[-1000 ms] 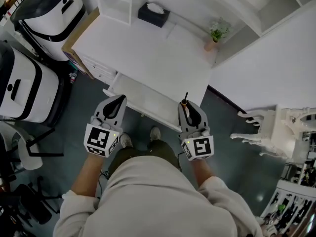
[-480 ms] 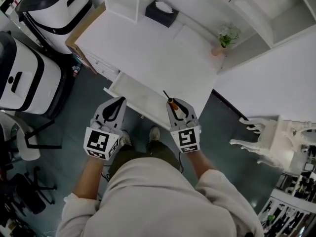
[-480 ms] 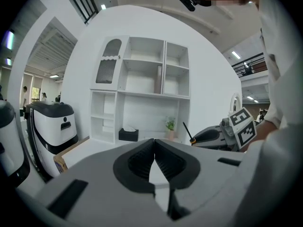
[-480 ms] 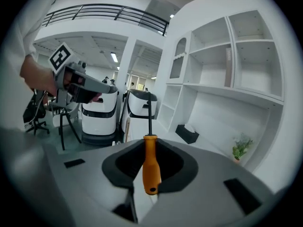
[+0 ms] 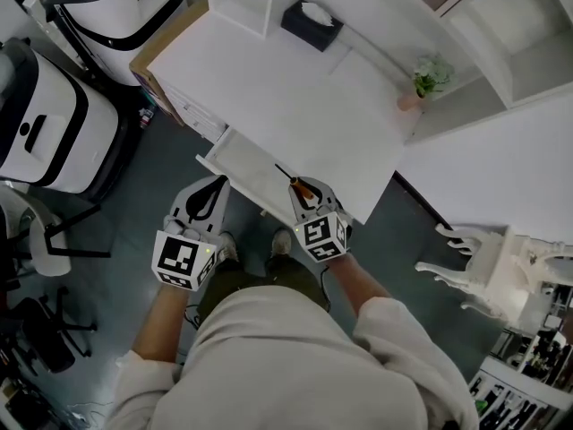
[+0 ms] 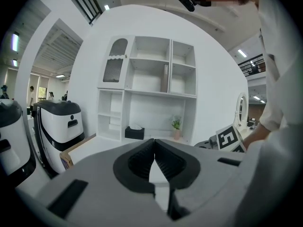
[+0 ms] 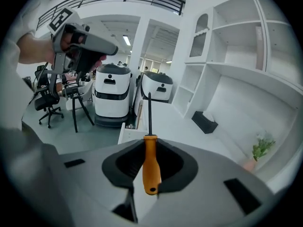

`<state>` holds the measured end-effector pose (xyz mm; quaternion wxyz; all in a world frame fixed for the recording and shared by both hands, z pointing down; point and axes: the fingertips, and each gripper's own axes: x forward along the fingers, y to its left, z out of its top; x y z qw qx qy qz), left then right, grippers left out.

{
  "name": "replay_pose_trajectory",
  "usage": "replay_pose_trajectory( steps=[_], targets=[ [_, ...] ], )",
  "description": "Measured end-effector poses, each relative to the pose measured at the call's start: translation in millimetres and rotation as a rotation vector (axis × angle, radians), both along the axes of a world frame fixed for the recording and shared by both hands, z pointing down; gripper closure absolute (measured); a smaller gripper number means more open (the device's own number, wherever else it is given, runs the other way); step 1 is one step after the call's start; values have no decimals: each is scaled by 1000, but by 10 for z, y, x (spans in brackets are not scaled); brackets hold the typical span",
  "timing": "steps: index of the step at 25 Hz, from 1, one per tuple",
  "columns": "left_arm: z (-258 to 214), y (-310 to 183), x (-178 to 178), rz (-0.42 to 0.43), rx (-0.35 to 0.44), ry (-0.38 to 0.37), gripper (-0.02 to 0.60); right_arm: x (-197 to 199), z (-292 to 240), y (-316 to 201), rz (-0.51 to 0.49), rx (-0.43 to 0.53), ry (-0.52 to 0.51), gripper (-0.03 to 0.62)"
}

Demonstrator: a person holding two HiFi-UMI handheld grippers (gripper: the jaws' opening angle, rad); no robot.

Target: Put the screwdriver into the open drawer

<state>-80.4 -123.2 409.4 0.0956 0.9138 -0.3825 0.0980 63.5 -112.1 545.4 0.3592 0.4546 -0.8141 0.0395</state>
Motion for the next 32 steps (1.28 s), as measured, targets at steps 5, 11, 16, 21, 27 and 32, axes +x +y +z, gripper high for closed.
replay_pose_trajectory(
  steps=[5, 11, 16, 21, 27, 32],
  targets=[
    [24, -20, -19, -15, -4, -7, 577, -44, 240, -65, -26, -43, 19, 517],
    [31, -49, 7, -21, -9, -14, 577, -38, 297, -90, -41, -62, 24, 517],
    [63, -64, 25, -23, -18, -16, 577, -4, 487, -61, -55, -111, 50, 517],
    [117, -57, 18, -31, -32, -26, 577, 4, 781, -54, -70, -162, 80, 517],
    [175, -74, -49, -46, -47, -41, 577, -32, 1102, -127, -79, -216, 98, 517],
    [224, -112, -113, -58, -61, -54, 577, -51, 1373, -193, -79, -266, 113, 517]
  ],
)
